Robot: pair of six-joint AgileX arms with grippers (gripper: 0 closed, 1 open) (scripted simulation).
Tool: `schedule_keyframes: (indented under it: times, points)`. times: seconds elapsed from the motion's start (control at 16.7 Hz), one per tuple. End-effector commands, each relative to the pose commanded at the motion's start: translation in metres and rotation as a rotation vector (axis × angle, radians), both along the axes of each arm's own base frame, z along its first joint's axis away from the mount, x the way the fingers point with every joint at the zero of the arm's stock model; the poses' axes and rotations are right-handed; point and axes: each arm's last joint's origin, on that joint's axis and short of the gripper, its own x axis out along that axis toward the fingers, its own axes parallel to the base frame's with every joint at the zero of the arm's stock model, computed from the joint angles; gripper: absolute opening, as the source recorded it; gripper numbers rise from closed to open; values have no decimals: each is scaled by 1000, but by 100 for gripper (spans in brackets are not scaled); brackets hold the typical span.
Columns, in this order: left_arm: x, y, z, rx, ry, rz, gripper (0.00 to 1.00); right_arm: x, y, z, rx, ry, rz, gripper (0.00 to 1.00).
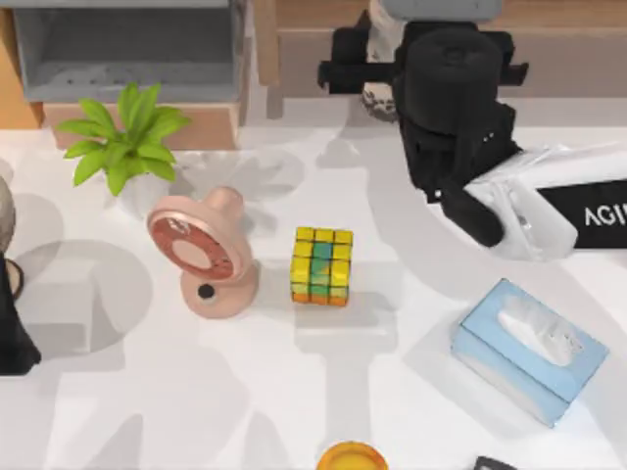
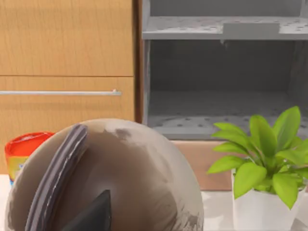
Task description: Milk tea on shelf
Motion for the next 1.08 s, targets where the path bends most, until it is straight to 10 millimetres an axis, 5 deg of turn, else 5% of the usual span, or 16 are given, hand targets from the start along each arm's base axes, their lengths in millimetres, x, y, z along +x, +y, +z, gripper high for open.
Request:
schedule_keyframes:
  times: [0.36, 0.78, 1.08]
  points:
    - [0, 0, 0, 0, 0, 0, 100, 32, -75, 63, -46, 15, -8, 0]
    - [0, 0, 0, 0, 0, 0, 100, 60, -177, 89, -90, 124, -50, 0]
    - [0, 0, 0, 0, 0, 0, 100, 62, -208, 107, -86, 120, -50, 0]
